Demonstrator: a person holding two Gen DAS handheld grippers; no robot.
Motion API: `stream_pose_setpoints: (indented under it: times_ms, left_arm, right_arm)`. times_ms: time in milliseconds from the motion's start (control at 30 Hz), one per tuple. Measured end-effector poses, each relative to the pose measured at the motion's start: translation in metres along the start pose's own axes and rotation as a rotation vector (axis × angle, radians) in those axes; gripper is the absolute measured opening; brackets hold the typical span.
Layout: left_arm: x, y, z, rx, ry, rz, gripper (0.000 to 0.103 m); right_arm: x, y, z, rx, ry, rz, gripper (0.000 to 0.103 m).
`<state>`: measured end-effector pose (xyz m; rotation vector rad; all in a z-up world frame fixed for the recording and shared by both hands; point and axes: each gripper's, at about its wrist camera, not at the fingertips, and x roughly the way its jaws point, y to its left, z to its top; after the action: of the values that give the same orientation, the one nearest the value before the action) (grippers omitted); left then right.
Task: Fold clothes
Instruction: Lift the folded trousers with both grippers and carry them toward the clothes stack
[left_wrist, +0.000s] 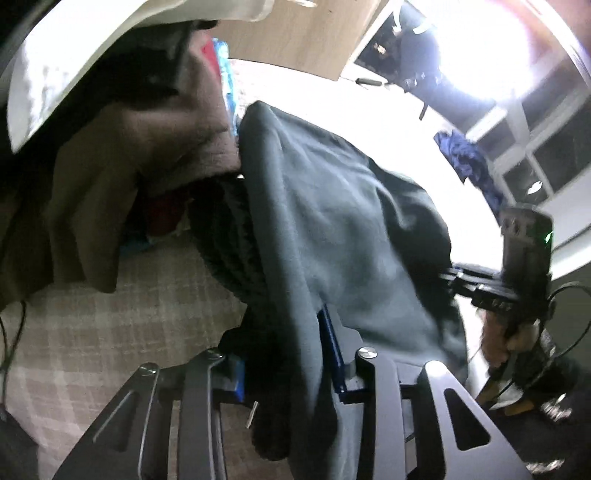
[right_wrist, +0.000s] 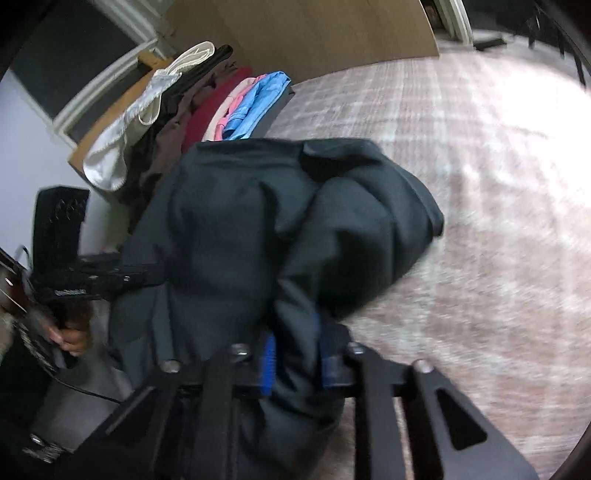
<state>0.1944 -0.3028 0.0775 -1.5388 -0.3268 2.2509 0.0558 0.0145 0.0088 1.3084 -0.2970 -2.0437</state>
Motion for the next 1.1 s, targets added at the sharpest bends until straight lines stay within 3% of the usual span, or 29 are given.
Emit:
stream_pose_setpoints:
  times_ms: [133,300,533,667,833,900,1100]
  left_arm:
    - [0.007,-0.004,-0.008,-0.026,-0.035,-0.01,0.027]
    - [-0.009,-0.015,-0.012,-0.024,-0.079,-0.072,0.025]
    - [-0.048,-0.061,0.0,0.089,-0.175,-0.134,0.023]
    - [-0.088,-0.073,0.023,0.145,-0.268,-0.154,0.023]
    - [-0.145,-0.06,0.047,0.188,-0.385,-0.088,0.023]
    - [-0.166,-0.049,0.058,0.195,-0.436,-0.023,0.023]
    - [-0.221,0.012,0.083,0.141,-0.518,0.155,0.023]
  right_arm:
    - [-0.007,-0.002,0.0,0.075,-0.028,0.055,0.011]
    - [-0.046,0.014,0.005,0.074,-0.106,0.081,0.009]
    - [-0.124,0.045,0.021,0.009,-0.234,0.08,0.009]
    - [-0.162,0.071,0.045,-0.057,-0.304,0.08,0.009]
    - [-0.173,0.12,0.096,-0.197,-0.359,0.095,0.008]
    - [-0.167,0.142,0.118,-0.252,-0.37,0.105,0.008]
    - [-0.114,0.207,0.184,-0.355,-0.35,0.136,0.008]
